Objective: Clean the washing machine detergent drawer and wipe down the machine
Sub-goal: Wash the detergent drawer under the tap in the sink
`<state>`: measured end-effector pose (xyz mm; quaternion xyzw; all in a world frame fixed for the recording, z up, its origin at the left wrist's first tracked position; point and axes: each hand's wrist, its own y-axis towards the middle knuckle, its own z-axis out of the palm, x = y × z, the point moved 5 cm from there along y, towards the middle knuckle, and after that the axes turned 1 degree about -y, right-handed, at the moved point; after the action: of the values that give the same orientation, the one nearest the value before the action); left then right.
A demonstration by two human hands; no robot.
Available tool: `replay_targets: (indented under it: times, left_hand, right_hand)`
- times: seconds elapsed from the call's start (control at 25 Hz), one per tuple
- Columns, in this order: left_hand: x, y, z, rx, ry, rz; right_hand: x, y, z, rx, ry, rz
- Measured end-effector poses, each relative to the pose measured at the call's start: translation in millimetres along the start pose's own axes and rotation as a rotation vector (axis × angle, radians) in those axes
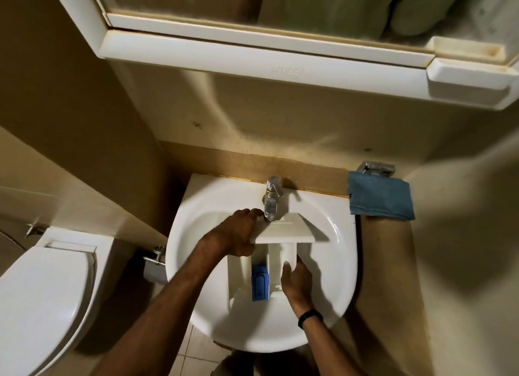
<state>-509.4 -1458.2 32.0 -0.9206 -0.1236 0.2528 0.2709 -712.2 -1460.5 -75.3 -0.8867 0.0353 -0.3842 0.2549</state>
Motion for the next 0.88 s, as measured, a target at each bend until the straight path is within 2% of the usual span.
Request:
replay_targets:
  times: [0.16,0.28,0.32,0.4,0.44,0.52,0.6,0.68,0.76,0.8,0.88]
  left_hand:
    - [-13,-15,2,-0.114,0.061,0.024]
    - [-17,-33,4,-0.442,0.205,-0.119]
    - [-15,-42,8,-0.586,0.142,-0.226]
    - [-7,-62,25,-0.812,-0.254,-0.438]
    - [-2,-68,39,-0.828,-0.529,-0.522]
    - [1,-69,71,-0.749,-1.106,-0.647]
    - [-8,-65,92,-0.679,-1.515,-0.723]
    - [-23,-56,96,-0.667,-1.618,-0.714]
    - [-32,-45,87,-0.694,-1.558,-0.669]
    - [-32,-38,84,-0.700,-1.522,-0.646]
    - [-28,-26,76,-0.691,-1.469,-0.594]
  right_hand:
    - [-3,2,-1,-0.063,-0.029,-0.086]
    - [-1,5,-2,-0.001,-0.002,-0.117]
    - [0,4,-3,0.004,0.005,-0.123]
    - [-5,1,-3,-0.031,0.030,-0.135]
    - [-9,-1,-1,-0.073,0.047,-0.146]
    - [-13,-10,3,-0.153,0.097,-0.129]
    - [-11,-19,9,-0.228,0.156,-0.126]
    - [-8,-25,13,-0.247,0.220,-0.064]
    - [-7,-30,23,-0.165,0.291,0.027]
    - [-6,-33,29,-0.087,0.247,0.044]
    - [-7,-38,41,0.128,0.043,-0.045]
